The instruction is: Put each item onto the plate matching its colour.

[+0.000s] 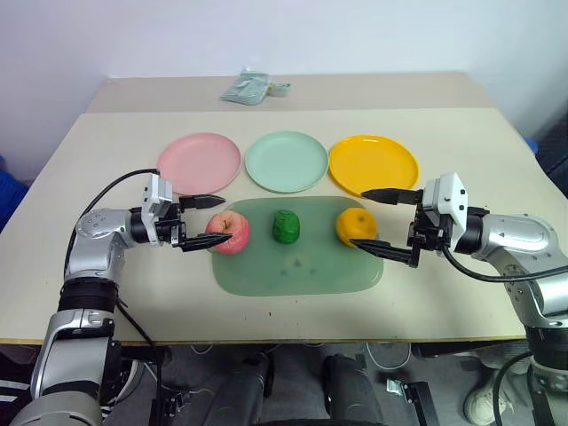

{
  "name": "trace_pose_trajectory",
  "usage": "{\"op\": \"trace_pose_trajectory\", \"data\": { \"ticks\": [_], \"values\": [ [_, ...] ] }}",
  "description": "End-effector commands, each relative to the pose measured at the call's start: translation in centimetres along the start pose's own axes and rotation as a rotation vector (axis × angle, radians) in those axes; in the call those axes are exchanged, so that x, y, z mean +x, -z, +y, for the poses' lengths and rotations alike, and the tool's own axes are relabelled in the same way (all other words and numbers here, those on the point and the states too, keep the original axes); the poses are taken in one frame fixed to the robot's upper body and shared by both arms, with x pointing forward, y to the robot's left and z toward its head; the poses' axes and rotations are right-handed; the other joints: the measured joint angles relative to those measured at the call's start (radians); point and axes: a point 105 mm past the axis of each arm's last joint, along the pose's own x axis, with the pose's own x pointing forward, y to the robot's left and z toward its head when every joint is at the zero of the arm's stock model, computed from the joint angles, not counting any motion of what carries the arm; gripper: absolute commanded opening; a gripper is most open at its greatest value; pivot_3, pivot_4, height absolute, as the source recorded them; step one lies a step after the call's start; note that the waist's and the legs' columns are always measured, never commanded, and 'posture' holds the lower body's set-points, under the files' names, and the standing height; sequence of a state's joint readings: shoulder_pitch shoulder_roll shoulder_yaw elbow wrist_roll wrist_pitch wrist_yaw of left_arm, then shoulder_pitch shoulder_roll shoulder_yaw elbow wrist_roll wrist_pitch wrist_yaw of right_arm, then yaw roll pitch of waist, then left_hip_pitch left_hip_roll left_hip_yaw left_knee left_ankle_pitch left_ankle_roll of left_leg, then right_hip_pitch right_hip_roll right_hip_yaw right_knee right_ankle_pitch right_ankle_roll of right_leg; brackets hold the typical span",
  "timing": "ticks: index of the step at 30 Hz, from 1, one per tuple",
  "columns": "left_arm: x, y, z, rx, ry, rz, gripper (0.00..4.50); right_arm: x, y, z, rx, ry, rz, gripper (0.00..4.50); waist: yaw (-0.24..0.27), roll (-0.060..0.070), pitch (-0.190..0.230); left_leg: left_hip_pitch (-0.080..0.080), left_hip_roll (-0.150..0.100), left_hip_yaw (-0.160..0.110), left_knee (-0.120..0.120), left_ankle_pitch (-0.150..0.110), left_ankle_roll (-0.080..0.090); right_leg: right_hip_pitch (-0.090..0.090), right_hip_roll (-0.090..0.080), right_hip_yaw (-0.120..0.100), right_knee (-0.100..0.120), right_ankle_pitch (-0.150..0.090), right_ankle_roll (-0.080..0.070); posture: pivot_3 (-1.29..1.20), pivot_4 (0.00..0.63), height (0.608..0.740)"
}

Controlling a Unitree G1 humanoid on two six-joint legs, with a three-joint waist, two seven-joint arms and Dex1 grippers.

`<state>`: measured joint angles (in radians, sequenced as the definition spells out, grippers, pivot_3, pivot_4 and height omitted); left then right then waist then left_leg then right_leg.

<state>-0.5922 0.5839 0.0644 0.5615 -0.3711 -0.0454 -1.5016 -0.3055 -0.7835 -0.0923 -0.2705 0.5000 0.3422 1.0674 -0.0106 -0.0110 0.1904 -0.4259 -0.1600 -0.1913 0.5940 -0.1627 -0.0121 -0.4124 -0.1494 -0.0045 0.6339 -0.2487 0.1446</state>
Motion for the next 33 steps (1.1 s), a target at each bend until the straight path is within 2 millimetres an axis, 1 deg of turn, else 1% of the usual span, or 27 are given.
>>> {"op": "trace_pose_trajectory", "data": {
  "ticks": [1, 2, 5, 7, 8, 10, 12, 13, 14, 15, 18, 21, 23, 26, 28, 30, 33],
  "values": [
    [0.4, 1.1, 0.2, 0.023, 0.006, 0.084, 4.5, 0.2, -1.6, -0.1, -0.051, 0.004, -0.039, 4.47, 0.0, 0.0, 0.0, 0.0, 0.0, 0.0, 0.0, 0.0, 0.0, 0.0, 0.0, 0.0, 0.0, 0.0, 0.0, 0.0, 0.15, 0.74],
    [0.5, 1.3, 0.3, 0.028, 0.002, 0.091, 4.5, 0.1, -1.7, -0.1, -0.051, 0.005, -0.039, 4.47, 0.0, 0.0, 0.0, 0.0, 0.0, 0.0, 0.0, 0.0, 0.0, 0.0, 0.0, 0.0, 0.0, 0.0, 0.0, 0.0, 0.15, 0.74],
    [0.7, 1.3, 0.6, 0.032, -0.011, 0.075, 3.67, 0.0, -1.6, -0.1, -0.052, 0.01, -0.03, 4.5, 0.0, 0.0, 0.0, 0.0, 0.0, 0.0, 0.0, 0.0, 0.0, 0.0, 0.0, 0.0, 0.0, 0.0, 0.0, 0.0, 0.15, 0.74],
    [0.8, 0.8, 0.8, 0.078, -0.032, 0.033, 2.95, 0.1, -1.7, -0.1, -0.053, 0.013, -0.03, 4.5, -0.001, 0.0, 0.0, 0.001, 0.0, 0.0, 0.0, 0.0, 0.0, 0.001, 0.0, 0.0, 0.0, 0.0, 0.0, 0.0, 0.15, 0.74],
    [0.8, 0.5, 1.0, 0.075, -0.046, 0.016, 2.85, 0.1, -1.7, -0.1, -0.053, 0.014, -0.033, 4.5, -0.001, 0.0, 0.0, 0.001, 0.0, 0.0, 0.0, 0.0, 0.0, 0.001, 0.0, 0.0, 0.0, 0.0, 0.0, 0.0, 0.15, 0.74],
    [0.6, -0.4, 1.9, 0.078, -0.097, -0.025, 2.85, 0.3, -1.9, -0.1, -0.058, 0.019, -0.039, 4.5, -0.001, 0.0, 0.0, 0.001, 0.0, 0.0, 0.0, 0.0, 0.0, 0.001, 0.0, 0.0, 0.0, 0.0, 0.0, 0.0, 0.15, 0.74],
    [0.3, -1.9, 3.3, 0.074, -0.177, -0.092, 2.85, 0.5, -2.1, -0.3, -0.057, 0.023, -0.05, 4.5, -0.001, 0.0, 0.0, 0.001, 0.0, 0.0, 0.001, 0.0, 0.0, 0.001, 0.0, 0.0, 0.0, 0.0, 0.001, 0.0, 0.15, 0.74],
    [0.0, -2.8, 4.4, 0.104, -0.257, -0.124, 2.85, 0.5, -2.1, -0.5, -0.059, 0.029, -0.054, 4.5, -0.001, -0.001, 0.0, 0.0, 0.0, 0.0, 0.001, 0.0, 0.0, 0.0, 0.0, 0.0, 0.0, 0.0, 0.001, 0.0, 0.15, 0.74],
    [-0.2, -3.4, 5.2, 0.126, -0.312, -0.144, 2.85, 0.6, -2.2, -0.7, -0.06, 0.034, -0.056, 4.5, -0.001, -0.001, 0.0, 0.0, 0.0, 0.0, 0.001, 0.0, 0.0, 0.0, 0.0, 0.0, 0.0, 0.001, 0.001, 0.0, 0.15, 0.74],
    [-0.3, -3.8, 5.9, 0.141, -0.361, -0.152, 2.85, 0.6, -2.2, -0.8, -0.062, 0.038, -0.056, 4.5, -0.001, -0.001, 0.0, 0.0, 0.0, 0.0, 0.001, 0.0, 0.0, 0.0, 0.0, 0.0, 0.0, 0.001, 0.001, 0.0, 0.15, 0.74],
    [-0.7, -4.9, 8.9, 0.189, -0.586, -0.153, 2.85, 1.1, -2.8, -1.6, -0.092, 0.081, -0.079, 4.5, -0.001, -0.001, 0.0, 0.0, 0.0, 0.0, 0.002, 0.0, 0.0, 0.001, 0.0, 0.0, 0.0, 0.002, 0.004, 0.0, 0.15, 0.74],
    [-0.9, -5.6, 10.8, 0.175, -0.742, -0.186, 2.85, 1.8, -3.4, -2.7, -0.098, 0.135, -0.108, 4.5, -0.002, -0.001, 0.0, 0.0, 0.0, 0.0, 0.002, 0.0, 0.0, 0.001, 0.0, 0.0, -0.001, 0.003, 0.005, 0.0, 0.15, 0.74],
    [-1.1, -5.7, 11.8, 0.156, -0.833, -0.196, 2.85, 2.2, -3.6, -2.8, -0.103, 0.139, -0.115, 4.5, -0.002, -0.001, 0.0, 0.0, -0.001, 0.0, 0.002, 0.0, 0.001, 0.001, 0.0, 0.0, -0.001, 0.003, 0.005, 0.0, 0.15, 0.74],
    [-2.1, -4.8, 13.1, 0.072, -0.99, -0.193, 2.85, 3.8, -3.9, -3.2, -0.074, 0.177, -0.137, 4.5, -0.007, -0.001, 0.0, 0.0, -0.001, 0.0, 0.002, 0.0, 0.001, 0.001, 0.001, 0.0, -0.001, 0.003, 0.005, 0.0, 0.15, 0.74],
    [-2.1, -4.3, 13.3, 0.061, -1.013, -0.17, 2.85, 4.4, -3.9, -3.6, -0.085, 0.206, -0.138, 4.5, -0.01, -0.001, 0.0, 0.0, -0.001, 0.0, 0.002, 0.0, 0.001, 0.0, 0.001, 0.0, -0.001, 0.003, 0.005, 0.0, 0.15, 0.74],
    [-2.1, -3.7, 13.5, 0.028, -1.035, -0.155, 2.85, 5.1, -3.9, -4.8, -0.071, 0.277, -0.144, 4.5, -0.007, -0.001, 0.0, 0.0, -0.001, 0.0, 0.002, 0.0, 0.001, 0.0, 0.001, 0.0, -0.001, 0.003, 0.006, 0.0, 0.15, 0.74],
    [-2.0, -3.0, 13.7, -0.005, -1.054, -0.131, 2.85, 5.6, -3.6, -5.0, -0.082, 0.296, -0.133, 4.5, -0.003, -0.002, 0.0, 0.0, -0.002, 0.0, 0.003, 0.0, 0.001, 0.001, 0.001, 0.0, 0.0, 0.004, 0.006, 0.0, 0.15, 0.74]
  ]
}}
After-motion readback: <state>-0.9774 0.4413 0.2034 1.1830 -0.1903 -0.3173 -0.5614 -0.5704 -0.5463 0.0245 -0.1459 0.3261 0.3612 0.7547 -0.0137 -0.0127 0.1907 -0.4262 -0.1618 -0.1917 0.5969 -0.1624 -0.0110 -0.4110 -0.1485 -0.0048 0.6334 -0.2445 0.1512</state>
